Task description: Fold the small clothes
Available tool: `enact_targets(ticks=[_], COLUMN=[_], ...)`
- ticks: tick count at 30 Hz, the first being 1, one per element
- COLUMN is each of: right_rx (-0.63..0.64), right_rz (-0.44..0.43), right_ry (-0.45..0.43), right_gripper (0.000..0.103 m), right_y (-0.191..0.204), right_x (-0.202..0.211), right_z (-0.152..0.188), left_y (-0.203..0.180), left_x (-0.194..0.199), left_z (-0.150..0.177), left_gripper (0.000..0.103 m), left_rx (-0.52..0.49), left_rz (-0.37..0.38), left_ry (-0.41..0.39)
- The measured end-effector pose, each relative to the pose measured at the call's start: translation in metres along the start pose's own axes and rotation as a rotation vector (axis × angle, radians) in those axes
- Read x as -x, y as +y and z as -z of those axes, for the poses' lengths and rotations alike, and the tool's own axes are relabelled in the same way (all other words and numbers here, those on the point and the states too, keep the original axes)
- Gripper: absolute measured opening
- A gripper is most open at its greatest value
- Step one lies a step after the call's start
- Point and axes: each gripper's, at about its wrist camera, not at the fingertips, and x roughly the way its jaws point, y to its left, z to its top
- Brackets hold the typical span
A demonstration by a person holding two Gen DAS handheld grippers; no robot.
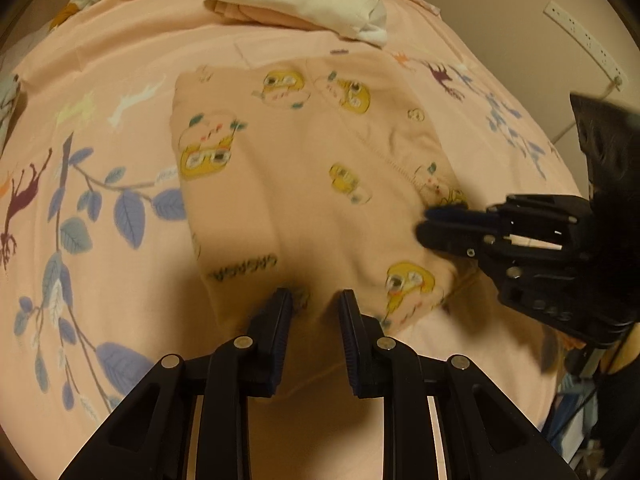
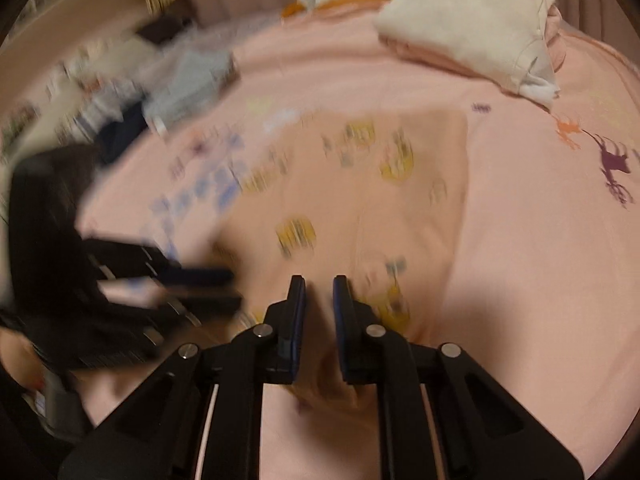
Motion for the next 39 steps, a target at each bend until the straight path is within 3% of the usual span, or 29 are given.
enact_targets(ticks=[7, 11, 12, 14, 16, 22, 26, 30, 39], right_rx=[-0.038, -0.076, -0.097, -0.148, -0.203, -0.434, -0.574, -0.649, -0.67], right_rz=[-0.011, -0.042, -0.057, -0.1, -0.137, -0.264, -0.344, -0.381, -0.445], right_ry=[0.035, 0.023, 0.015, -0.007, -0.031, -0.082, -0.101, -0.1, -0.096], right_gripper=[0.01, 0.018, 0.021, 0.037, 0.049, 0.06, 0.063, 0.064, 0.063], right_y=[-0.008, -0.012, -0.015, -0.018, -0.024, -0.06, -0.083, -0.098, -0.108], right_x=[0.005, 0.02, 0.024, 0.031, 0.038, 0.04, 0.027, 0.011, -0.016], right_z=[0.026, 0.031, 0.033, 0.033, 0.036, 0.037, 0.035, 0.028, -0.005], left_y=[0.004, 0.013, 0.017, 0.027, 0.038, 0.071, 0.086, 0.096, 0.1], left_x=[0.011, 0.027, 0.031, 0.039, 0.045, 0.043, 0.027, 0.007, -0.02], left_z=[0.022, 0.034, 0.036, 0.038, 0.036, 0.02, 0.007, -0.007, -0.036], left_gripper=[0.022, 0.022, 0.025, 0.053, 0.059, 0.059, 0.059, 0.059, 0.059], left_rx=[0.006, 0.023, 0.035, 0.075, 0.118, 0.278, 0.39, 0.489, 0.515], left_rz=[0.043, 0.044, 0.037, 0.029, 0.033, 0.127, 0.239, 0.332, 0.399], left_ry=[-0.009, -0.031, -0.04, -0.061, -0.092, -0.119, -0.11, -0.098, -0.102])
